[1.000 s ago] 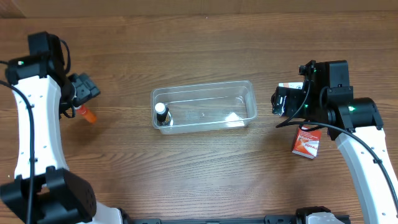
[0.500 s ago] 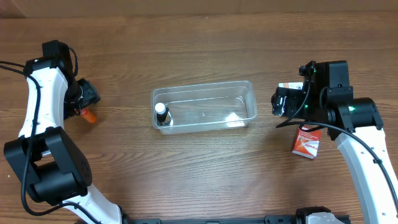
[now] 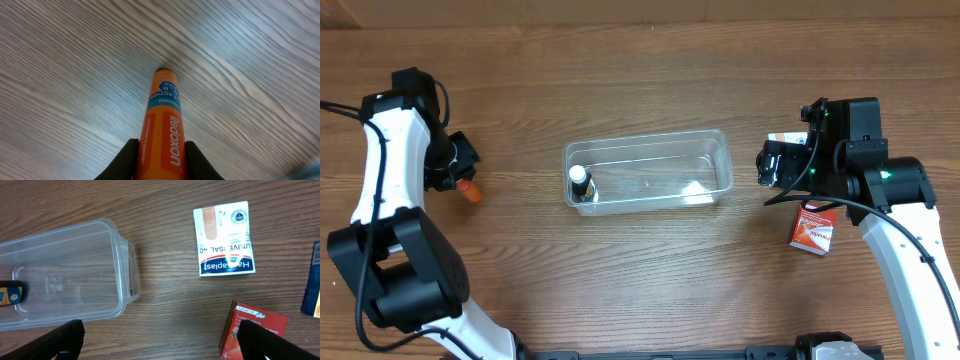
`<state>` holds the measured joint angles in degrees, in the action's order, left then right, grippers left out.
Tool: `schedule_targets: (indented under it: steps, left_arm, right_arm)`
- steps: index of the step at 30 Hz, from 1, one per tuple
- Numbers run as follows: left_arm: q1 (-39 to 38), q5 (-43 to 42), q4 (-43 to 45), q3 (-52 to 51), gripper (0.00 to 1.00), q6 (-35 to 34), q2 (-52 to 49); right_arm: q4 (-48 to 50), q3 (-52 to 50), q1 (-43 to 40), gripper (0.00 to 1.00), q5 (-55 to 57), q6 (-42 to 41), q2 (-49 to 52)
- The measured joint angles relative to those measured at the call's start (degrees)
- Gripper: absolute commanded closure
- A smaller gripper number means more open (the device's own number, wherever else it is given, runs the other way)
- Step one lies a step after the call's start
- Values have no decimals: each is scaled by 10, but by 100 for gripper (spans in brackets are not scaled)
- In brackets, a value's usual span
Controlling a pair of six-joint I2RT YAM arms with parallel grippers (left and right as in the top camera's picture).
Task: Pack container
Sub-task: 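Move the left gripper to the orange tube and grasp it, then place the orange tube beside the bottle in the container, release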
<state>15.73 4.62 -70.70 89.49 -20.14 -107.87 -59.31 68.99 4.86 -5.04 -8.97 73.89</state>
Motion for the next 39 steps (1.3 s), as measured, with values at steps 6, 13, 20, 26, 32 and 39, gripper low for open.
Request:
schedule_targets:
  steps: [6, 13, 20, 26, 32, 39]
  left_arm:
    - [-172, -26, -88, 59, 96, 2, 237]
    - [-346, -54, -107, 64, 96, -9, 262]
    - [-362, -55, -116, 63, 96, -9, 144]
    - [-362, -55, -85, 34, 96, -9, 100]
    - [-363, -55, -24, -40, 96, -9, 89]
    - [-363, -46, 51, -118, 65, -7, 86]
  right_arm:
    - [1, 0, 0, 0, 0, 0, 0]
    - [1, 0, 0, 0, 0, 0, 0]
    - [1, 0, 0, 0, 0, 0, 0]
    - [1, 0, 0, 0, 0, 0, 0]
    - [1, 0, 0, 0, 0, 0, 0]
    - [1, 0, 0, 0, 0, 0, 0]
